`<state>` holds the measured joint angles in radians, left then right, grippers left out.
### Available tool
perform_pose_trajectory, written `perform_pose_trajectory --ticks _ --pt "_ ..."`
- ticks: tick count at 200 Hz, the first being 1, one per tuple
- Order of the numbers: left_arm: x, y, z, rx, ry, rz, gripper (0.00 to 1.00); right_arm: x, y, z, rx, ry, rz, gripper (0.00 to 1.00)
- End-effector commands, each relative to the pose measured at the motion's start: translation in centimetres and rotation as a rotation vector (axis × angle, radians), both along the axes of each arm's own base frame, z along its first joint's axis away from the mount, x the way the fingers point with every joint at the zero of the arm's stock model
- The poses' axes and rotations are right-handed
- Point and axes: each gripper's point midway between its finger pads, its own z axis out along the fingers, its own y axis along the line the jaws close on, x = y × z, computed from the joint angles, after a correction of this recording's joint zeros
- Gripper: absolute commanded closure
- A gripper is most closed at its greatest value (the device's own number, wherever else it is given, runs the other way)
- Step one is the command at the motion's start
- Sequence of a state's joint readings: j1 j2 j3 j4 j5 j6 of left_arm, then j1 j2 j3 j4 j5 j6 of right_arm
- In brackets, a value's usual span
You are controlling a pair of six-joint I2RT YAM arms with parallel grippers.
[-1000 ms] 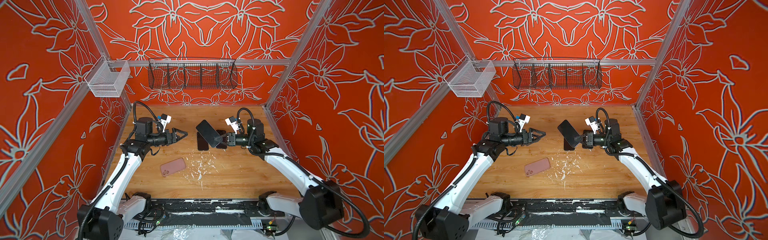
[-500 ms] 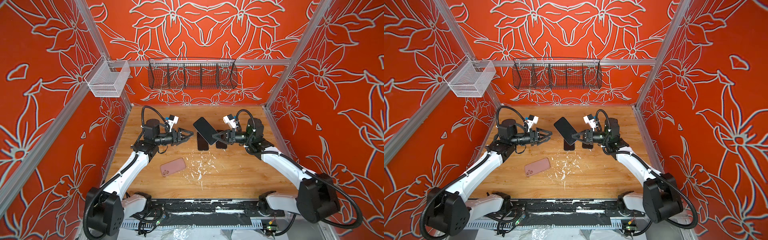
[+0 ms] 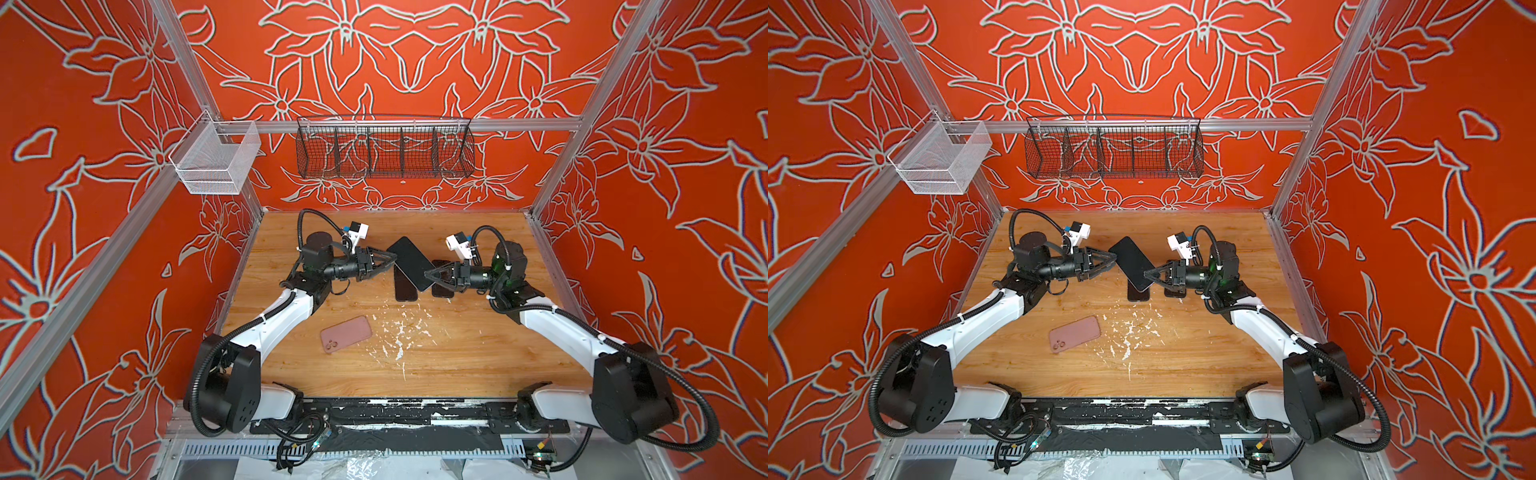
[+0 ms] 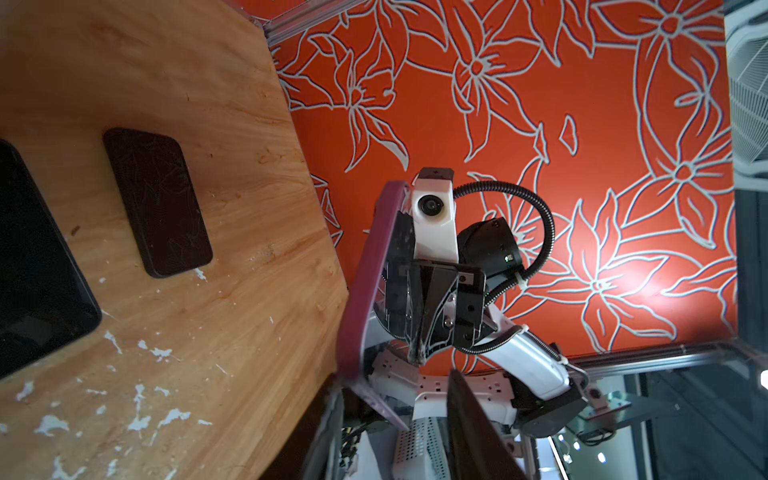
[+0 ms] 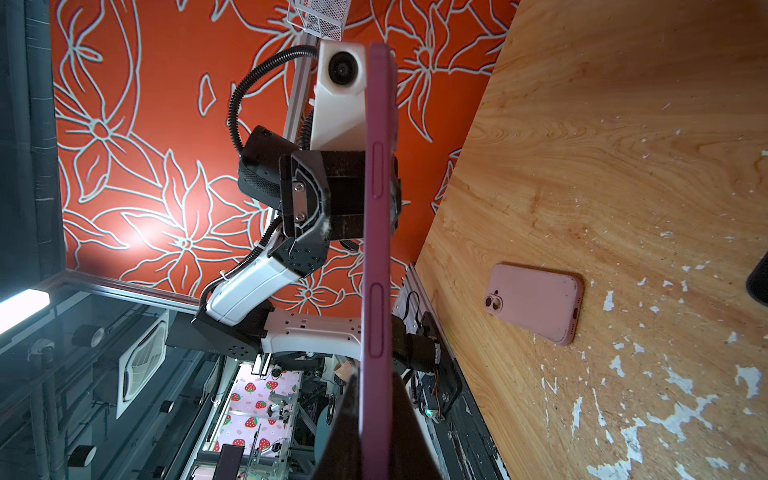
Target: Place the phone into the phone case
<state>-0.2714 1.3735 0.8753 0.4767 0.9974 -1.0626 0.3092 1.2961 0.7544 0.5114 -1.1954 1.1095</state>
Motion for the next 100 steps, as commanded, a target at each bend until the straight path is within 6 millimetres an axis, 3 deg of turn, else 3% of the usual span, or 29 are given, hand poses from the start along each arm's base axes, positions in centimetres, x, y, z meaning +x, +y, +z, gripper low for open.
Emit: perform_pose_trajectory --ticks 1,47,100 --pt "0.3 -0.6 2.7 -0.052 -0.079 -0.014 0.67 -0.3 0.1 1.3 0.029 -0.058 0.024 1.00" --pt "0.2 -1.0 2.6 -0.058 -0.073 -0.023 0.75 -0.2 0.1 1.1 0.027 -0.056 0.020 1.00" --pt "0.5 -1.6 2.5 -0.060 -0.095 -0.018 0.70 -0.2 0.1 1.2 0.038 -0.054 0.015 1.00"
